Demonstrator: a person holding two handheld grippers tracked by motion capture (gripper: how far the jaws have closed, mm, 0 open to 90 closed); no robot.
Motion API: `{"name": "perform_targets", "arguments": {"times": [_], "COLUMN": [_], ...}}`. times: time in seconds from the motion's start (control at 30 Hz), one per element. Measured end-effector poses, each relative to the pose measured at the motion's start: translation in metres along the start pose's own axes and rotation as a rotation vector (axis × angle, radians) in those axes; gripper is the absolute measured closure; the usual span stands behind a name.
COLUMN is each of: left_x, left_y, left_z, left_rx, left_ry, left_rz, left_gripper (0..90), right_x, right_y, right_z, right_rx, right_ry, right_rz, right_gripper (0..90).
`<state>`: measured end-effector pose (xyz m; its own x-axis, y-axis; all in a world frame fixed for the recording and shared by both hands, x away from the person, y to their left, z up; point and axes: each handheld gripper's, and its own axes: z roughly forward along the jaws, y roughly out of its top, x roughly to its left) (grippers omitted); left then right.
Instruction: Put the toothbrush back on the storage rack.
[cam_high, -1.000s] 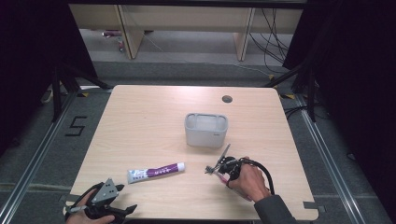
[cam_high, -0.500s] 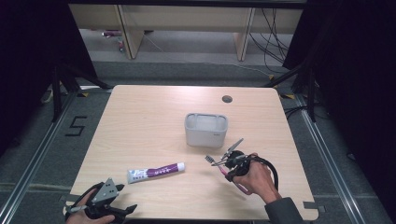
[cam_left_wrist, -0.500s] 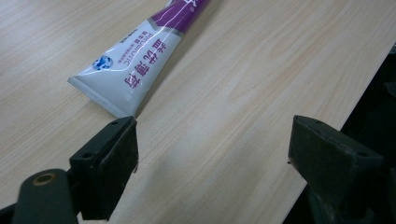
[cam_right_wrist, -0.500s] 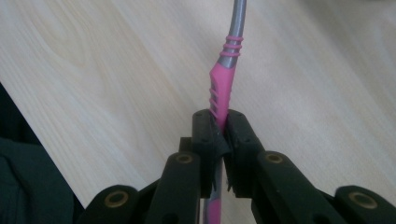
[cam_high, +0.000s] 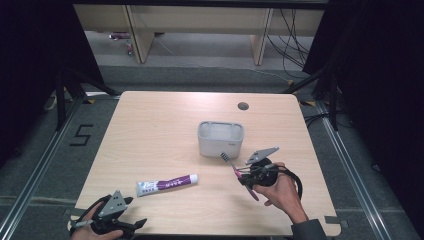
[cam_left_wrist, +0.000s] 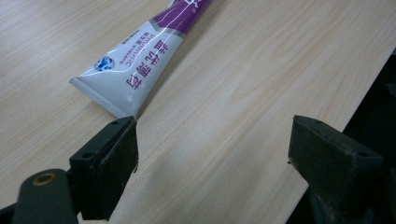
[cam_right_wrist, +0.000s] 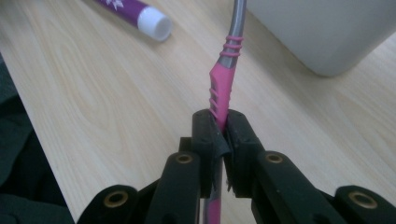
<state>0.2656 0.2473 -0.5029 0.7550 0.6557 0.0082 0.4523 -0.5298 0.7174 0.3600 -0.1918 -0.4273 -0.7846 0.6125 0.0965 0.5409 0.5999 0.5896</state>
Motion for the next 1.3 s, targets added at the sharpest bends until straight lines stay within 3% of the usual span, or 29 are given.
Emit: {"name": "perform_targets", "arguments": {"times": [0.07, 0.1, 0.13, 0.17, 0.2, 0.33, 0.37, 0.4, 0.43, 0.47, 0.53, 0.6, 0.63, 0.7, 0.77, 0.8, 0.87, 0.93, 1.1, 1.2, 1.3], "left_x": [0.000, 0.000, 0.001, 0.000, 0.001, 0.001, 0.000, 0.001, 0.001, 0.001, 0.001, 0.001, 0.001, 0.001, 0.001, 0.001, 0.001, 0.001, 0.001, 0.001, 0.001], "left_y": [0.000, 0.000, 0.000, 0.000, 0.000, 0.000, 0.000, 0.000, 0.000, 0.000, 0.001, 0.001, 0.001, 0.001, 0.001, 0.001, 0.001, 0.001, 0.001, 0.001, 0.001], "left_z": [0.000, 0.000, 0.000, 0.000, 0.000, 0.000, 0.000, 0.000, 0.000, 0.000, 0.000, -0.001, -0.001, -0.001, 0.000, 0.000, 0.000, 0.000, 0.000, -0.001, -0.001], "left_rx": [0.000, 0.001, 0.007, 0.002, 0.003, -0.001, -0.003, -0.001, 0.000, 0.003, -0.004, -0.004, -0.001, 0.000, -0.006, -0.005, -0.006, -0.006, -0.005, -0.002, -0.002], "left_ry": [-0.001, -0.001, 0.003, 0.004, 0.004, -0.007, -0.004, -0.001, -0.001, 0.000, 0.000, 0.001, 0.002, 0.001, -0.002, -0.001, -0.007, -0.007, -0.003, 0.001, 0.001], "left_rz": [-0.001, -0.002, 0.007, 0.003, 0.005, -0.002, -0.003, -0.001, 0.001, 0.007, 0.003, 0.002, 0.006, 0.006, -0.001, -0.002, -0.002, -0.001, 0.001, 0.006, 0.007], "left_gripper": [15.6, 15.6, 15.6, 15.6, 15.6, 15.6, 15.6, 15.6, 15.6, 15.6, 15.6, 15.6, 15.6, 15.6, 15.6, 15.6, 15.6, 15.6, 15.6, 15.6, 15.6], "right_x": [0.000, 0.001, 0.001, 0.000, -0.001, -0.005, -0.007, -0.006, -0.009, -0.010, -0.014, -0.014, -0.018, -0.017, -0.021, -0.020, -0.022, -0.023, -0.032, -0.036, -0.039], "right_y": [-0.001, 0.000, 0.000, 0.000, 0.000, 0.002, 0.003, 0.003, 0.004, 0.005, 0.006, 0.007, 0.007, 0.008, 0.011, 0.011, 0.014, 0.017, 0.025, 0.029, 0.034], "right_z": [0.000, -0.005, -0.005, -0.005, -0.007, -0.012, -0.014, -0.016, -0.018, -0.019, -0.022, -0.024, -0.025, -0.027, -0.027, -0.028, -0.031, -0.032, -0.033, -0.034, -0.035], "right_rx": [-0.048, -0.043, -0.062, -0.110, -0.119, -0.183, -0.204, -0.218, -0.241, -0.263, -0.316, -0.353, -0.368, -0.379, -0.414, -0.417, -0.439, -0.455, -0.493, -0.522, -0.526], "right_ry": [-0.002, -0.013, -0.011, 0.013, -0.004, 0.013, 0.005, 0.008, -0.002, 0.002, -0.022, -0.028, -0.031, -0.042, -0.035, -0.037, -0.059, -0.052, -0.077, -0.079, -0.112], "right_rz": [0.009, 0.048, 0.054, 0.037, 0.028, 0.048, 0.042, 0.077, 0.050, 0.075, 0.066, 0.104, 0.085, 0.112, 0.086, 0.116, 0.109, 0.128, 0.110, 0.125, 0.108], "right_gripper": [83.4, 83.4, 83.5, 83.4, 83.4, 83.4, 83.4, 83.4, 83.4, 83.4, 83.4, 83.4, 83.5, 83.4, 83.4, 83.4, 83.4, 83.4, 83.4, 83.4, 83.4]}}
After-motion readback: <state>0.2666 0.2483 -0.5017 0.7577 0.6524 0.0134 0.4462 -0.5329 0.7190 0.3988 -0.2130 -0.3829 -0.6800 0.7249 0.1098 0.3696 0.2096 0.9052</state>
